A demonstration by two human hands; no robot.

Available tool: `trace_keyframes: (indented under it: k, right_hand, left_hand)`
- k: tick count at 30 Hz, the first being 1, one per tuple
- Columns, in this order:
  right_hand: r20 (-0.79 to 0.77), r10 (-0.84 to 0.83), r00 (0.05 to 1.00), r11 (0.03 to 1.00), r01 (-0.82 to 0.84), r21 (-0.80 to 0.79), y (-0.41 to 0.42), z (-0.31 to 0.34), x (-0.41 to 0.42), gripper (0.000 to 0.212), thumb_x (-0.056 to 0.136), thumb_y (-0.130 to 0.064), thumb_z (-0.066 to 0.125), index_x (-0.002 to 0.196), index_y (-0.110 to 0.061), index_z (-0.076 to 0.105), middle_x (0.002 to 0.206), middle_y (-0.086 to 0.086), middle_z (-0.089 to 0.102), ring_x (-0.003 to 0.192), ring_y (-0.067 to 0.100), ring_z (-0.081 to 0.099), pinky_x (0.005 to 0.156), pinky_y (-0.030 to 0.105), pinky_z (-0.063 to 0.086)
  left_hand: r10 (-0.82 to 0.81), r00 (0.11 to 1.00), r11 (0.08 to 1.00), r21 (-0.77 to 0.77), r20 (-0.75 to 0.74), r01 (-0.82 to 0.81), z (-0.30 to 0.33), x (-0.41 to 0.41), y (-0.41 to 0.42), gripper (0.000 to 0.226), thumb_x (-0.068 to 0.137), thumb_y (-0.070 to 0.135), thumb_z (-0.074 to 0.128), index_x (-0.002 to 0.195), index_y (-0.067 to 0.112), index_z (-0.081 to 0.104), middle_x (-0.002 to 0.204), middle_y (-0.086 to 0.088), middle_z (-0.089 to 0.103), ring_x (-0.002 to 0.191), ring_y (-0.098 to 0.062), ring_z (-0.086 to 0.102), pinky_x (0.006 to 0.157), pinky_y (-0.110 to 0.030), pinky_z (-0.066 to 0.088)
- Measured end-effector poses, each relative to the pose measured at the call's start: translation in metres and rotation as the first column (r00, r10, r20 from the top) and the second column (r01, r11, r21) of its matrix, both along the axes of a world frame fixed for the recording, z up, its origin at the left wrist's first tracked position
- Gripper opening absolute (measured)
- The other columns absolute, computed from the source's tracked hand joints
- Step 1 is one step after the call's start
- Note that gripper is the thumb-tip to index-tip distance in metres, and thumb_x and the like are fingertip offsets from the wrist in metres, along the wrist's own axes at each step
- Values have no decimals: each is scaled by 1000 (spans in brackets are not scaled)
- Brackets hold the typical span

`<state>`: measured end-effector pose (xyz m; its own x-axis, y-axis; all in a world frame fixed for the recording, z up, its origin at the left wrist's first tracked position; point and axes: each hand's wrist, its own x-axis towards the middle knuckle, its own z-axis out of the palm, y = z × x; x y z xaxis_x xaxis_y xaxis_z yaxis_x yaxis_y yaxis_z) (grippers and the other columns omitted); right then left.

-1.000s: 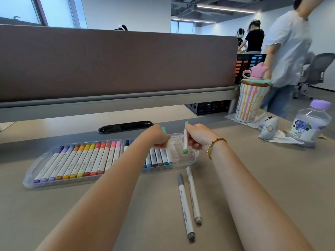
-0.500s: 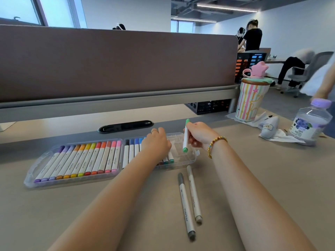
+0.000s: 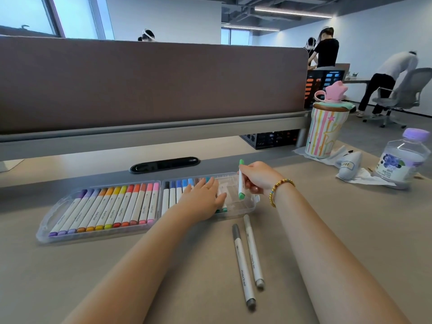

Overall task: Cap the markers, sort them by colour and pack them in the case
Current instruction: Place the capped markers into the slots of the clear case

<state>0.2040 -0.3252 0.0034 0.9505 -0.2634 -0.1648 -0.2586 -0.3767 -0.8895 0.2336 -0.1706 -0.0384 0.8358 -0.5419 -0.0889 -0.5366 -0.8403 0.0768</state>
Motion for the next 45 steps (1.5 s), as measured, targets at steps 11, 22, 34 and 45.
trace_keyframes:
  k: [11,22,34,45]
  right_hand:
    - [-14,112,994,931,-110,-348,16,-10,10,30,98,-26,43,76,-11,56,63,0,47,54,12,41,51,21,34]
    - [53,22,998,698,23,-716,44,-35,22,31,98,-32,43,111,-9,59,102,9,65,95,25,60,76,33,47]
    - [-42,2,999,474,-37,-880,36,-37,16,49,98,-48,28,127,-15,50,126,11,46,118,28,39,99,42,28]
    - [-136,15,991,445,-128,-886,40,-36,12,51,100,-45,21,138,-14,34,141,14,34,134,30,27,114,52,1]
  left_hand:
    - [73,997,990,-122,38,-68,-6,4,5,51,102,33,18,150,16,13,158,-1,11,146,-17,8,117,-43,5]
    - [72,995,986,-155,65,-62,-5,6,9,53,100,40,22,149,19,19,157,1,18,144,-16,16,117,-41,10]
    - [48,996,993,-107,75,-40,-9,9,10,52,101,39,18,150,23,15,158,1,12,145,-17,10,117,-43,8]
    - [51,996,993,-112,76,-43,-11,10,9,51,101,38,18,150,24,14,158,1,12,145,-17,9,117,-43,7]
